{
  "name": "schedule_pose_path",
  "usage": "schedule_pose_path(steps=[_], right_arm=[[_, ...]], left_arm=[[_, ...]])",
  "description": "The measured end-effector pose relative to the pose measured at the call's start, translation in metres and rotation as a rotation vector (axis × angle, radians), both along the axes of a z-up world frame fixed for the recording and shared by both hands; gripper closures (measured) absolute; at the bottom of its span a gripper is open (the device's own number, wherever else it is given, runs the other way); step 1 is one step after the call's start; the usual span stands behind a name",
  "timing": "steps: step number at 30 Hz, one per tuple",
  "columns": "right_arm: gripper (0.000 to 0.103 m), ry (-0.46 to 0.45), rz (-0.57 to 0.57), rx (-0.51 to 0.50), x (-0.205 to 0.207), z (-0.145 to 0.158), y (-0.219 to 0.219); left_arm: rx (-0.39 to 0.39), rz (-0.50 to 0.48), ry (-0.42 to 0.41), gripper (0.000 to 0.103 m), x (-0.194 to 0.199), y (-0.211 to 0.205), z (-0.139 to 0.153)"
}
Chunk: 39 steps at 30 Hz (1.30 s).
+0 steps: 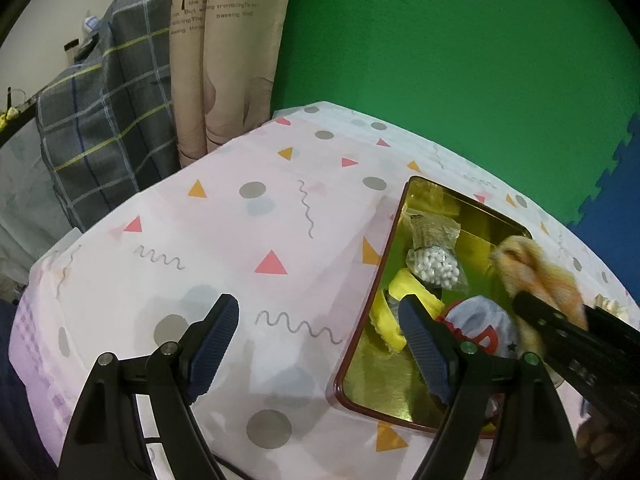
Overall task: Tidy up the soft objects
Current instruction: 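Lower the patterned towel into the gold tin and open the right tool, then grasp the white waffle cloth with the right tool while the left tool moves toward the blue sock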
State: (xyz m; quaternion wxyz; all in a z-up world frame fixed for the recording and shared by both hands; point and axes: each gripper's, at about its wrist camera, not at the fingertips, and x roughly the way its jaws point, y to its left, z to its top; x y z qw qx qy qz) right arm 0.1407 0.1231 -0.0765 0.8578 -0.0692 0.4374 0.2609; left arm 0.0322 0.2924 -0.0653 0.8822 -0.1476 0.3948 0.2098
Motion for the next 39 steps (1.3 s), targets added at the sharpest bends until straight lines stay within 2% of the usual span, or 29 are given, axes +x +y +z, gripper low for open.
schedule_pose_path(steps=[2, 9, 13, 21, 27, 33, 39], right_arm=[[0.059, 0.008, -0.011, -0.006, 0.006, -0.004, 0.005], [0.041, -0.01, -0.033, 0.01, 0.011, -0.001, 0.004], [0.039, -0.031, -0.043, 0.012, 0.001, 0.009, -0.008], [0.039, -0.084, -0.143, -0.009, -0.033, 0.024, -0.081], [0.039, -0.175, -0.316, -0.1, -0.051, 0.036, -0.161], [0.039, -0.094, -0.418, -0.093, -0.059, 0.017, -0.222], [0.039, -0.038, -0.443, -0.051, -0.062, -0.004, -0.24]], left_arm=[[-0.007, 0.001, -0.001, 0.024, 0.0, 0.0, -0.001], [-0.006, -0.007, 0.0, 0.024, 0.001, -0.001, -0.002], [0.006, -0.018, 0.001, 0.024, 0.001, -0.003, -0.001], [0.03, -0.044, 0.004, 0.024, 0.002, -0.012, -0.001], [0.05, -0.066, 0.012, 0.024, 0.003, -0.019, -0.002], [0.078, -0.105, 0.015, 0.024, 0.005, -0.033, -0.002], [0.113, -0.136, 0.018, 0.024, 0.006, -0.044, -0.002]])
